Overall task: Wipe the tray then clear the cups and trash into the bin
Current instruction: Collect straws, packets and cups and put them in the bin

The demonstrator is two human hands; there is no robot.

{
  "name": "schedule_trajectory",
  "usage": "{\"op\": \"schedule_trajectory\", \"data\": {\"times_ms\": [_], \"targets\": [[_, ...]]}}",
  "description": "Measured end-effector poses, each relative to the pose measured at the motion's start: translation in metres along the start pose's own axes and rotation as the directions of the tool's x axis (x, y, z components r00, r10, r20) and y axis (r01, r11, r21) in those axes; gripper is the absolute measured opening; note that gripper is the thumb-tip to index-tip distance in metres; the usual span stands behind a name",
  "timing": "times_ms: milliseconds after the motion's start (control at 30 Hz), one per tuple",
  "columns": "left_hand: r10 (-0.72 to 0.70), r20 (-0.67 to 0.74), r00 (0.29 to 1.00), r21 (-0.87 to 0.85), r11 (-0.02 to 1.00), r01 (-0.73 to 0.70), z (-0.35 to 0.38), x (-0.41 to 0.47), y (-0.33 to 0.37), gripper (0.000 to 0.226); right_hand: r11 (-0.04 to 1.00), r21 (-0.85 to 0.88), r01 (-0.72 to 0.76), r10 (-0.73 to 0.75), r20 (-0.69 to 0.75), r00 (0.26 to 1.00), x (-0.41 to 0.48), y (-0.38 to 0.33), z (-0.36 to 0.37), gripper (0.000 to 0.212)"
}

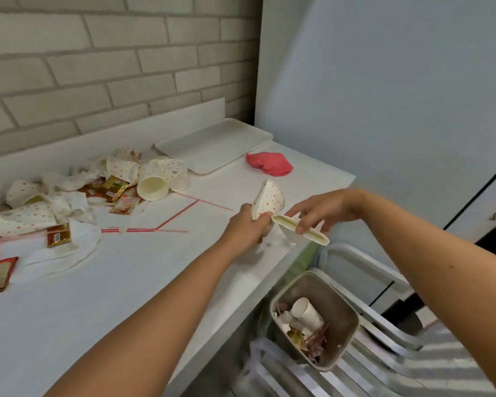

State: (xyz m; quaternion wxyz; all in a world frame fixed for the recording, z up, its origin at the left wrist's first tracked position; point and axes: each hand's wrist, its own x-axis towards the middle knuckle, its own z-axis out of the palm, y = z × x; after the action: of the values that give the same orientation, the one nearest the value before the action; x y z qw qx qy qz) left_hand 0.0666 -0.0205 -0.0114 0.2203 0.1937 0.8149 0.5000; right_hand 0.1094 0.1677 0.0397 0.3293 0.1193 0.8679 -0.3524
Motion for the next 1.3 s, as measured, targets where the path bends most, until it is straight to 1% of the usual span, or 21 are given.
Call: {"op": "schedule_trajectory", "data": {"times_ms": [100,200,233,267,333,367,400,500,567,633,733,833,867,933,1000,1100,1133,1233,1300], "targets": [[-0.027,0.106,0.994,0.009,1.000,0.026,0.049,0.005,0.009,0.042,0.993,0.100,-0.060,0.051,0.083,0.995,-0.016,0.055,-0.008,0.041],[-0.043,0.193,0.980,0.031,0.999,0.038,0.088,0.009,0.007,0.044,0.982,0.161,-0.102,0.076,0.162,0.984,-0.025,0.100,-0.008,0.043],[-0.059,0.226,0.972,0.034,0.998,0.053,0.103,0.011,0.006,0.045,0.974,0.187,-0.124,0.091,0.177,0.980,-0.029,0.116,-0.007,0.046],[-0.078,0.256,0.964,0.026,0.997,0.074,0.116,0.012,0.004,0.045,0.967,0.211,-0.145,0.105,0.190,0.976,-0.031,0.130,-0.005,0.054],[-0.151,0.309,0.939,-0.032,0.985,0.169,0.141,0.014,-0.002,0.045,0.947,0.264,-0.184,0.127,0.217,0.968,-0.033,0.155,0.001,0.077],[-0.201,0.333,0.921,-0.061,0.970,0.234,0.153,0.015,-0.008,0.045,0.936,0.291,-0.200,0.135,0.226,0.965,-0.032,0.167,0.005,0.082],[-0.252,0.359,0.899,-0.081,0.951,0.299,0.163,0.016,-0.015,0.047,0.924,0.318,-0.212,0.141,0.233,0.962,-0.030,0.177,0.010,0.081],[-0.397,0.439,0.806,-0.106,0.868,0.485,0.185,0.017,-0.042,0.052,0.871,0.424,-0.248,0.175,0.205,0.963,-0.020,0.203,0.032,0.065],[-0.491,0.434,0.756,-0.105,0.805,0.584,0.190,0.015,-0.061,0.050,0.843,0.476,-0.251,0.182,0.186,0.965,-0.012,0.211,0.049,0.060],[-0.556,0.403,0.727,-0.110,0.759,0.642,0.192,0.013,-0.078,0.049,0.812,0.535,-0.232,0.177,0.154,0.972,-0.003,0.213,0.064,0.054],[-0.626,0.360,0.691,-0.099,0.711,0.696,0.193,0.013,-0.095,0.055,0.780,0.587,-0.215,0.183,0.115,0.976,0.013,0.215,0.081,0.065],[-0.677,0.371,0.636,-0.066,0.664,0.745,0.192,0.015,-0.109,0.062,0.791,0.536,-0.294,0.239,0.171,0.956,0.028,0.213,0.093,0.077],[-0.693,0.368,0.620,-0.053,0.650,0.758,0.190,0.014,-0.109,0.061,0.796,0.512,-0.321,0.259,0.191,0.947,0.031,0.212,0.093,0.078],[-0.701,0.337,0.629,-0.061,0.651,0.757,0.186,0.014,-0.109,0.056,0.802,0.485,-0.348,0.286,0.199,0.937,0.035,0.211,0.091,0.078],[-0.704,0.297,0.645,-0.056,0.661,0.748,0.180,0.016,-0.108,0.049,0.834,0.441,-0.333,0.289,0.166,0.943,0.040,0.209,0.084,0.075],[-0.667,0.212,0.714,-0.019,0.728,0.686,0.175,0.019,-0.105,0.023,0.905,0.309,-0.291,0.277,0.090,0.957,0.045,0.198,0.075,0.062],[-0.649,0.189,0.737,-0.014,0.748,0.663,0.173,0.020,-0.104,0.019,0.924,0.260,-0.281,0.269,0.082,0.960,0.046,0.192,0.073,0.058],[-0.549,0.129,0.826,0.066,0.836,0.545,0.167,0.023,-0.098,0.017,0.962,0.132,-0.240,0.232,0.077,0.970,0.047,0.168,0.066,0.049],[-0.485,0.111,0.867,0.148,0.871,0.469,0.163,0.022,-0.091,0.021,0.976,0.022,-0.218,0.214,0.104,0.971,0.046,0.149,0.060,0.039]]}}
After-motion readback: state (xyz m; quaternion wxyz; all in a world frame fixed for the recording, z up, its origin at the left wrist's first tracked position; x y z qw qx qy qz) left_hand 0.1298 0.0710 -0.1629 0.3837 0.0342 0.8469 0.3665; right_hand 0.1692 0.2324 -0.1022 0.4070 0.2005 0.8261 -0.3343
